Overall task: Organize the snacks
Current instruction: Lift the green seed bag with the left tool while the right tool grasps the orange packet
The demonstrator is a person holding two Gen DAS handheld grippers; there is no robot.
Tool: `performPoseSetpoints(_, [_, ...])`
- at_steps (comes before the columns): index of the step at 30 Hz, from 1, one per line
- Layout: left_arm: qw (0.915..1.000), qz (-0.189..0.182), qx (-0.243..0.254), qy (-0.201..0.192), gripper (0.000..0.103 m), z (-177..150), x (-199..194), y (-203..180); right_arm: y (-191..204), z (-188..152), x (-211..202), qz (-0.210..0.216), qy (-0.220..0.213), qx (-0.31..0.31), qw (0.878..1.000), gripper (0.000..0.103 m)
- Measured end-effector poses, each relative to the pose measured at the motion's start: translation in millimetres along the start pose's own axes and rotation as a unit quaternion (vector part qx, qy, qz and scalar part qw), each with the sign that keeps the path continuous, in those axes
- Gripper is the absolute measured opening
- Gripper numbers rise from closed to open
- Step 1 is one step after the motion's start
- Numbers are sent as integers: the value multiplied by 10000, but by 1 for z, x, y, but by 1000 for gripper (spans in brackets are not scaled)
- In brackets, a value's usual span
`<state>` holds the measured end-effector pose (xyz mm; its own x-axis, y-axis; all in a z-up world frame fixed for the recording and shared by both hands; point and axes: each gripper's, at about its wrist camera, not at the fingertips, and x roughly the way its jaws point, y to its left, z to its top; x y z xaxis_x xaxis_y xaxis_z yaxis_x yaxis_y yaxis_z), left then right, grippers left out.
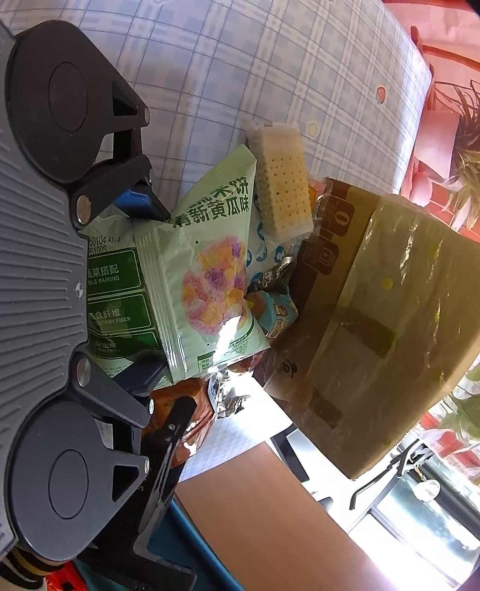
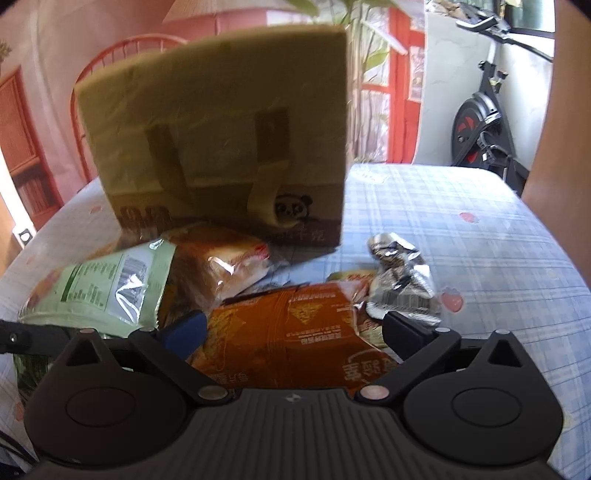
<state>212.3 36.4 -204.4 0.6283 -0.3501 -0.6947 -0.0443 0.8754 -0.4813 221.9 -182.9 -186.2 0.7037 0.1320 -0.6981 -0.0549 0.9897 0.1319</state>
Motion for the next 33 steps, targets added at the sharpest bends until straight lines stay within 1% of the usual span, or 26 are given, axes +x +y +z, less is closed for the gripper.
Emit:
performPoseSetpoints(3, [10000, 20, -13, 22, 80, -1, 1, 2, 1, -6, 3, 105, 43, 15, 9999, 103])
performPoseSetpoints(7, [10000, 2, -38, 26, 80, -1, 2, 3, -2, -13, 0, 157, -69, 110, 9998, 100])
performPoseSetpoints(9, [10000, -7, -31, 14, 80, -1, 2, 3, -6, -15, -3, 246, -100, 283, 9992, 94])
performPoseSetpoints(12, [10000, -47, -8, -31, 79, -1, 0, 3, -11, -16, -12, 241, -230, 371, 9988, 79])
performPoseSetpoints(15, [9999, -112, 11, -67, 78, -1, -1, 2, -17, -15, -17, 331, -249, 476, 9980, 70])
performPoseSetpoints(18, [9999, -135, 26, -91, 78, -1, -2, 1, -19, -14, -21, 385, -280, 521, 9975, 65])
performPoseSetpoints(23, [9999, -137, 23, -92, 77, 0, -2, 0, -15, -14, -28, 408, -414, 373, 9976, 59])
performPoseSetpoints(31, [9996, -212, 24, -183, 77, 2, -8, -1, -17, -7, -41, 299, -603, 324, 9972, 54])
performPoseSetpoints(33, [9995, -232, 29, -216, 76, 2, -9, -2, -20, -5, -45, 279, -664, 316, 9969, 50])
